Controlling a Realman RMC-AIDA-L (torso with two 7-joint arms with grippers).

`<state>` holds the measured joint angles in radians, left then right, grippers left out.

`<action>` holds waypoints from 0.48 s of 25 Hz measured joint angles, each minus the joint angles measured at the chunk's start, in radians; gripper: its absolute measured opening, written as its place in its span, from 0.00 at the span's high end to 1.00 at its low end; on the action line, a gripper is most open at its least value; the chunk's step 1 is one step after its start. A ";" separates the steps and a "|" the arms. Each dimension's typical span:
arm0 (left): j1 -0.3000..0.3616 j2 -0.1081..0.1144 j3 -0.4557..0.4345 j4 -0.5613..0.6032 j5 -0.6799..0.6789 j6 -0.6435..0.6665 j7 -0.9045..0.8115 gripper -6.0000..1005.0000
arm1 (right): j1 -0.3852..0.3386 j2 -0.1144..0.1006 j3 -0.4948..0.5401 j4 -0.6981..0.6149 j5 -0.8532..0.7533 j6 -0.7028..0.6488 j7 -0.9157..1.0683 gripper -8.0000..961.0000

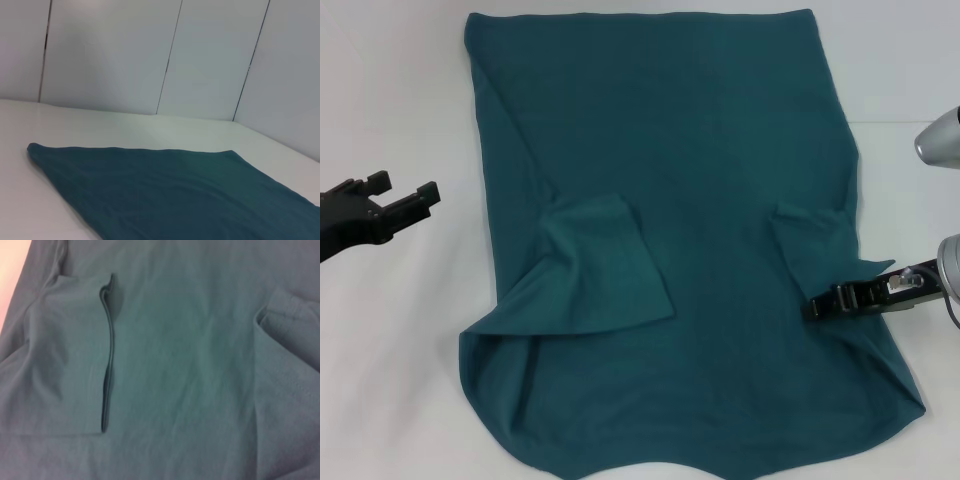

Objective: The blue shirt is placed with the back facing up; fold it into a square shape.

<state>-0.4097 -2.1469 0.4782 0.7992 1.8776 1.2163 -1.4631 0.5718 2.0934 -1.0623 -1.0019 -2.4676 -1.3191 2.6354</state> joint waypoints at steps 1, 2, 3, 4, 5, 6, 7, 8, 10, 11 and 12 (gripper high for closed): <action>0.000 0.000 -0.002 0.000 0.000 0.002 0.000 0.20 | -0.002 0.000 0.000 -0.002 0.001 0.001 0.000 0.69; -0.001 0.001 -0.002 0.000 0.000 0.003 0.000 0.21 | -0.003 0.000 0.000 -0.004 0.002 0.001 0.000 0.68; -0.001 0.001 -0.002 0.000 0.000 0.003 0.000 0.21 | -0.004 0.000 0.001 -0.007 0.003 0.001 0.000 0.67; -0.001 0.001 -0.002 0.000 0.000 0.003 0.000 0.21 | -0.005 -0.001 0.001 -0.009 0.003 0.002 0.000 0.66; -0.001 0.001 -0.002 0.000 0.000 0.003 0.000 0.21 | -0.006 -0.001 0.001 -0.010 0.003 0.002 0.002 0.65; -0.001 0.001 -0.002 0.000 0.000 0.003 0.000 0.21 | -0.006 -0.001 0.002 -0.010 0.004 0.003 0.005 0.64; -0.002 0.001 -0.003 0.000 0.000 0.003 0.000 0.21 | -0.007 -0.001 0.003 -0.010 0.004 0.005 0.007 0.63; -0.002 0.001 -0.003 0.000 0.000 0.003 0.000 0.21 | -0.007 -0.001 0.006 -0.010 0.004 0.007 0.009 0.62; -0.003 0.001 -0.003 0.000 0.000 0.003 0.000 0.21 | -0.007 -0.001 0.016 -0.010 0.003 0.009 0.011 0.60; -0.003 0.001 -0.003 0.000 0.000 0.003 0.000 0.21 | -0.007 -0.001 0.020 -0.011 0.003 0.009 0.011 0.59; -0.003 0.001 -0.003 0.000 0.000 0.003 0.000 0.21 | -0.008 -0.001 0.024 -0.011 0.003 0.009 0.011 0.58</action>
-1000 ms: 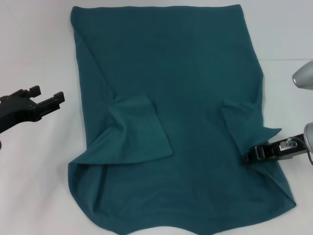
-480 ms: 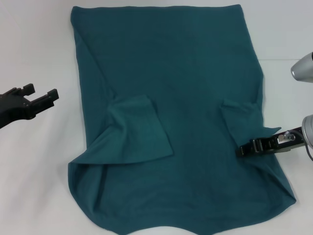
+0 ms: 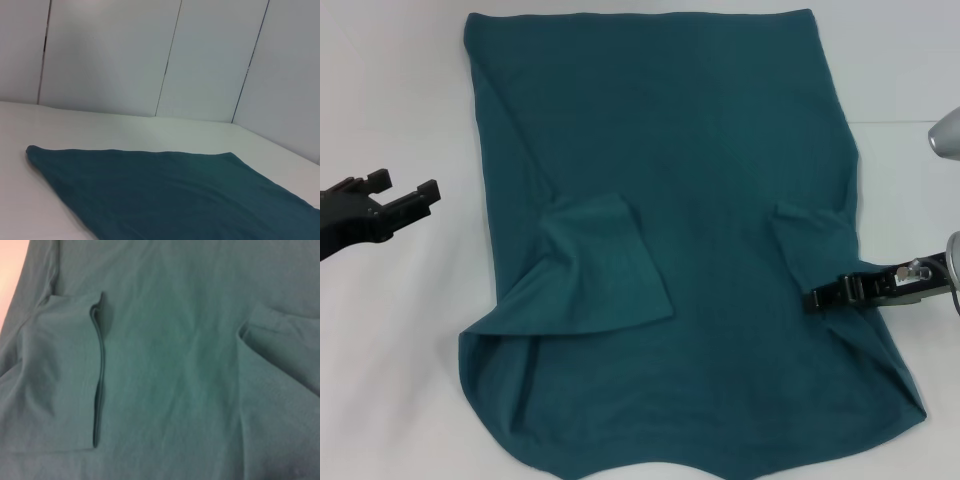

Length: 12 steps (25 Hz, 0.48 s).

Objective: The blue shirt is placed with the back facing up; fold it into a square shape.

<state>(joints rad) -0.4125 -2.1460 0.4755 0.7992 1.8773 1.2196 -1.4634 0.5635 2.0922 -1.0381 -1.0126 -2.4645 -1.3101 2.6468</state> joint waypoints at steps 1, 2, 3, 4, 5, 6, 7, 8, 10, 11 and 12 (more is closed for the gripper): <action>0.000 0.000 0.000 0.000 -0.002 0.000 0.000 0.21 | -0.002 0.000 0.005 0.000 0.000 0.000 0.000 0.57; 0.000 0.001 0.000 0.000 -0.004 0.000 0.000 0.21 | -0.004 -0.001 0.008 -0.003 0.000 0.001 0.000 0.57; 0.000 0.001 0.000 0.000 -0.008 0.000 0.000 0.21 | -0.006 -0.001 0.011 -0.005 0.000 0.001 0.000 0.56; 0.000 0.001 0.000 0.000 -0.012 0.000 0.000 0.20 | -0.007 -0.001 0.015 -0.008 0.000 0.002 0.000 0.55; 0.000 0.001 0.000 0.000 -0.015 0.000 0.000 0.20 | -0.007 -0.001 0.018 -0.009 -0.001 0.002 0.000 0.55; 0.000 0.001 0.000 0.000 -0.017 0.000 0.000 0.21 | -0.008 -0.001 0.023 -0.011 -0.002 0.003 0.001 0.54; 0.000 0.001 0.000 0.000 -0.017 0.000 0.000 0.21 | -0.008 -0.001 0.025 -0.011 -0.003 0.004 0.001 0.53; 0.000 0.002 0.000 0.000 -0.018 0.000 0.000 0.21 | -0.008 -0.001 0.027 -0.011 -0.004 0.007 0.002 0.53; 0.000 0.002 0.000 0.000 -0.018 0.000 0.000 0.21 | -0.008 -0.001 0.029 -0.010 -0.004 0.013 0.003 0.52; 0.000 0.003 0.000 0.000 -0.019 0.001 0.000 0.21 | -0.008 -0.001 0.029 -0.007 -0.004 0.017 0.003 0.52; 0.000 0.003 0.000 0.000 -0.020 0.001 0.000 0.21 | -0.008 -0.001 0.029 -0.005 -0.004 0.020 0.003 0.52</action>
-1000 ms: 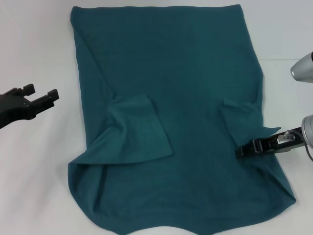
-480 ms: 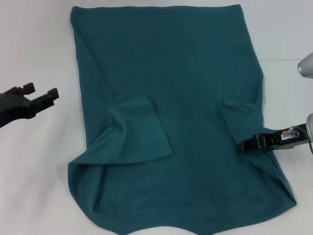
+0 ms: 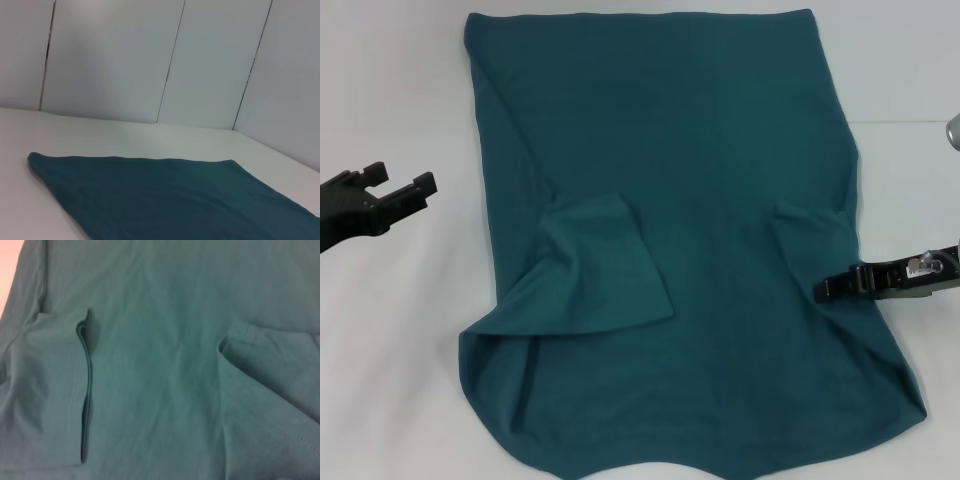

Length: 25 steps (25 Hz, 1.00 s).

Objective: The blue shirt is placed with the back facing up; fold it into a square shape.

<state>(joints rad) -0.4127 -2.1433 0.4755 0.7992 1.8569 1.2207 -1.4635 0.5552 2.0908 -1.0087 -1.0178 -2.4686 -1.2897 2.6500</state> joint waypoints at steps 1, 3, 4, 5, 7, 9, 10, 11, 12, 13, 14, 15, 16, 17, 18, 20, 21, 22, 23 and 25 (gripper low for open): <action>0.000 0.000 0.000 0.000 -0.002 0.000 0.000 0.21 | 0.000 0.000 0.000 0.001 0.001 0.002 -0.001 0.52; 0.000 0.001 0.000 0.000 -0.003 0.000 0.000 0.21 | 0.000 0.000 0.001 0.001 0.006 0.006 -0.005 0.52; 0.000 0.002 0.000 0.000 -0.003 0.000 0.000 0.20 | 0.000 0.000 0.001 0.002 0.008 0.010 -0.008 0.52; 0.000 0.002 0.000 0.000 -0.003 0.000 0.000 0.21 | 0.000 0.001 0.001 0.004 0.011 0.012 -0.010 0.52; 0.000 0.002 0.000 0.001 -0.004 0.000 0.000 0.21 | 0.002 0.002 -0.002 0.012 0.022 0.015 -0.018 0.52; 0.000 0.002 0.000 0.001 -0.004 0.000 0.000 0.21 | 0.007 0.002 -0.005 0.025 0.042 0.017 -0.034 0.52; 0.000 0.002 0.000 0.001 -0.004 0.001 0.000 0.21 | 0.009 0.002 -0.006 0.030 0.050 0.017 -0.043 0.52; 0.001 0.002 0.000 0.001 -0.004 0.002 0.000 0.21 | 0.012 0.002 -0.007 0.035 0.057 0.018 -0.050 0.52; 0.001 0.002 0.000 0.001 -0.004 0.003 0.000 0.21 | 0.014 0.002 -0.008 0.039 0.059 0.018 -0.053 0.52; 0.002 0.002 0.000 0.001 -0.004 0.004 0.000 0.21 | 0.018 0.002 -0.010 0.042 0.061 0.018 -0.057 0.52; 0.002 0.002 0.000 0.001 -0.004 0.005 0.000 0.21 | 0.021 0.002 -0.011 0.045 0.061 0.018 -0.059 0.52; 0.003 0.002 0.000 0.001 -0.004 0.006 0.000 0.21 | 0.024 0.002 -0.011 0.048 0.061 0.018 -0.063 0.52; 0.003 0.002 0.000 0.002 -0.004 0.006 0.000 0.21 | 0.027 0.002 -0.012 0.052 0.062 0.016 -0.068 0.52; 0.003 0.002 0.000 0.002 -0.004 0.007 0.000 0.21 | 0.028 0.002 -0.012 0.053 0.062 0.013 -0.071 0.52; 0.004 0.002 -0.001 0.002 -0.004 0.007 0.000 0.21 | 0.029 0.002 -0.012 0.054 0.062 0.009 -0.074 0.52; 0.005 0.002 -0.006 0.002 -0.004 0.009 0.000 0.21 | 0.031 0.003 -0.014 0.054 0.062 -0.007 -0.079 0.52; 0.005 0.002 -0.009 0.001 -0.004 0.010 0.000 0.21 | 0.031 0.003 -0.015 0.054 0.062 -0.015 -0.081 0.52; 0.006 0.002 -0.010 0.001 -0.004 0.010 0.000 0.21 | 0.031 0.003 -0.016 0.054 0.062 -0.024 -0.084 0.52; 0.006 0.002 -0.012 0.001 -0.004 0.011 0.000 0.21 | 0.031 0.003 -0.017 0.054 0.062 -0.033 -0.087 0.52; 0.007 0.002 -0.012 0.001 -0.004 0.011 0.000 0.21 | 0.031 0.003 -0.020 0.054 0.062 -0.047 -0.090 0.52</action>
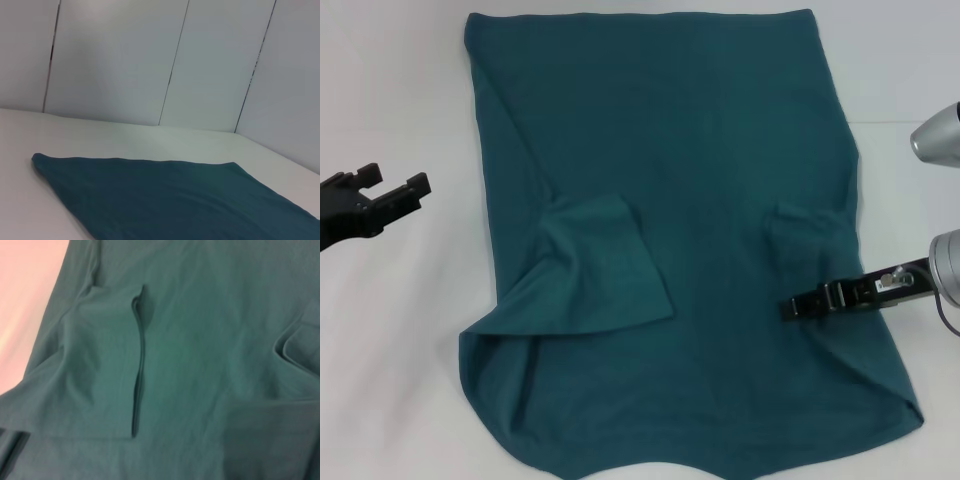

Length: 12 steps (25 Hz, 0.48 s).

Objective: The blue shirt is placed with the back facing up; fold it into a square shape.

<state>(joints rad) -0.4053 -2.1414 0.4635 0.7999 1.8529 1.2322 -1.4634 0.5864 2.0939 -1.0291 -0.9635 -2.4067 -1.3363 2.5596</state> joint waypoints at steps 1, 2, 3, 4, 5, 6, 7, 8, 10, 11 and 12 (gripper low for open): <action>0.000 0.000 0.000 0.000 0.000 0.000 0.000 0.21 | 0.000 0.000 -0.002 0.000 0.000 -0.005 -0.001 0.52; 0.000 0.000 0.000 0.000 0.000 0.001 0.000 0.21 | 0.000 0.000 -0.004 0.000 0.001 -0.007 -0.002 0.52; 0.000 0.000 0.000 0.000 0.000 0.002 0.000 0.21 | -0.001 0.000 -0.005 0.000 0.001 -0.009 -0.002 0.52; 0.000 0.000 0.000 -0.001 0.000 0.003 0.000 0.21 | -0.002 0.000 -0.006 0.000 0.001 -0.012 -0.002 0.52; 0.000 0.000 -0.001 -0.001 0.000 0.005 0.000 0.21 | -0.005 0.000 -0.006 -0.002 0.002 -0.013 -0.002 0.52; 0.001 0.000 -0.001 -0.001 0.000 0.007 0.000 0.21 | -0.010 0.000 -0.005 -0.006 0.003 -0.014 -0.003 0.52; 0.001 0.000 -0.002 -0.001 0.000 0.008 0.000 0.21 | -0.014 0.000 -0.002 -0.011 0.006 -0.013 -0.003 0.52; 0.001 0.000 -0.002 -0.001 0.000 0.009 0.000 0.21 | -0.022 0.001 0.001 -0.020 0.015 -0.012 -0.005 0.52; 0.003 0.000 -0.003 -0.001 0.000 0.010 0.000 0.21 | -0.043 0.001 0.005 -0.043 0.039 -0.002 -0.010 0.52; 0.003 0.000 -0.003 -0.001 0.000 0.010 0.000 0.21 | -0.058 0.001 0.005 -0.061 0.059 0.008 -0.013 0.52; 0.004 -0.001 -0.005 -0.001 0.000 0.010 0.000 0.21 | -0.069 0.001 0.006 -0.076 0.071 0.016 -0.015 0.52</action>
<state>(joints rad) -0.4009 -2.1424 0.4587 0.7991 1.8530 1.2419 -1.4635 0.5177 2.0951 -1.0234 -1.0394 -2.3354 -1.3200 2.5448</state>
